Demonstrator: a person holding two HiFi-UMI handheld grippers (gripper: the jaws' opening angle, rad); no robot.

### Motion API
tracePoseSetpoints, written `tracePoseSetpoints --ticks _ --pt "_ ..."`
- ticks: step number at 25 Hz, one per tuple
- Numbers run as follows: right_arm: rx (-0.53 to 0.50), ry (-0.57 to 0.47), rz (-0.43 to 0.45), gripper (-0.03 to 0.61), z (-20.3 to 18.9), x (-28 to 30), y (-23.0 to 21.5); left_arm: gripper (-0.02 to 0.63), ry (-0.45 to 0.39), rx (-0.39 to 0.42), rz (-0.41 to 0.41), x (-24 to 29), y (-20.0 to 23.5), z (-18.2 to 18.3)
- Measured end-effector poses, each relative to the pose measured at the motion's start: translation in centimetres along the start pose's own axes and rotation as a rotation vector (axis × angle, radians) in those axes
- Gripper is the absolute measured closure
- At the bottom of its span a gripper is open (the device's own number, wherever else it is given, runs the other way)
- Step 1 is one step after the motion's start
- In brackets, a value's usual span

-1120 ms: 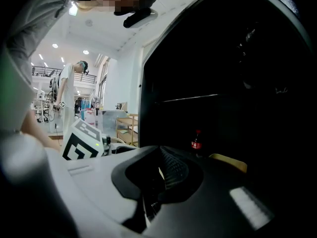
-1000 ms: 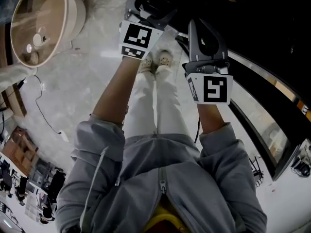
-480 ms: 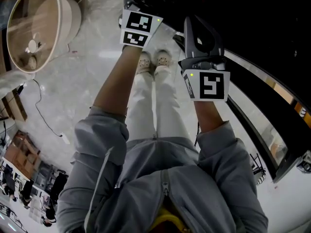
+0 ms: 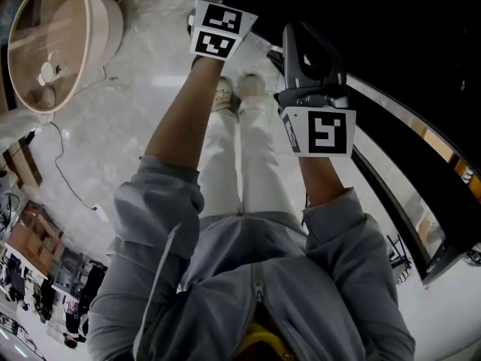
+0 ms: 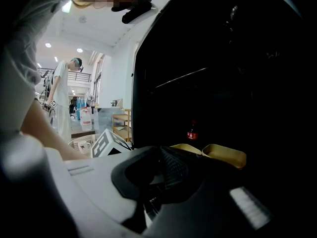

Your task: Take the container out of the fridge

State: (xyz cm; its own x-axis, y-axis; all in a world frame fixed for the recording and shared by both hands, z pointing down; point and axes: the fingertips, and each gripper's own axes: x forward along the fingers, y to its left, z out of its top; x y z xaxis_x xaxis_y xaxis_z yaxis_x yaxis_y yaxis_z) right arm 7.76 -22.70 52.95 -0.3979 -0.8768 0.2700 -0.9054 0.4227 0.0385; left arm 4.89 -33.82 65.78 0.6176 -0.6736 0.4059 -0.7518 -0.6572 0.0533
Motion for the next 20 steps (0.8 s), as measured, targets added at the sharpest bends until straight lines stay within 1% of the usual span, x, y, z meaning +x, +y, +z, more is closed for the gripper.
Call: tracePoseSetpoints --ticks 2,4,7,9,13,15,20 --pt "0.002 0.001 0.000 0.578 -0.1 0.1 0.0 0.176 0.002 0.007 -0.007 0.2 -0.6 0.1" --pt "0.004 0.003 0.002 0.577 -0.2 0.1 0.1 0.176 0.005 0.005 0.007 0.1 -0.8 -0.1" --pt "0.002 0.003 0.006 0.578 -0.2 0.0 0.1 0.132 0.019 -0.005 0.054 0.2 -0.2 -0.7" --pt "0.002 0.003 0.008 0.578 -0.3 -0.1 0.2 0.104 0.020 -0.006 0.069 0.5 0.2 -0.7" --pt "0.007 0.009 0.009 0.578 -0.4 0.1 0.3 0.068 0.019 -0.006 0.055 1.7 0.3 -0.3" --pt "0.013 0.013 0.009 0.578 -0.4 0.2 0.2 0.054 0.015 -0.012 0.063 2.3 0.3 -0.2" --pt "0.014 0.015 0.014 0.578 -0.6 0.4 0.2 0.049 0.019 -0.015 0.071 3.8 0.4 0.1"
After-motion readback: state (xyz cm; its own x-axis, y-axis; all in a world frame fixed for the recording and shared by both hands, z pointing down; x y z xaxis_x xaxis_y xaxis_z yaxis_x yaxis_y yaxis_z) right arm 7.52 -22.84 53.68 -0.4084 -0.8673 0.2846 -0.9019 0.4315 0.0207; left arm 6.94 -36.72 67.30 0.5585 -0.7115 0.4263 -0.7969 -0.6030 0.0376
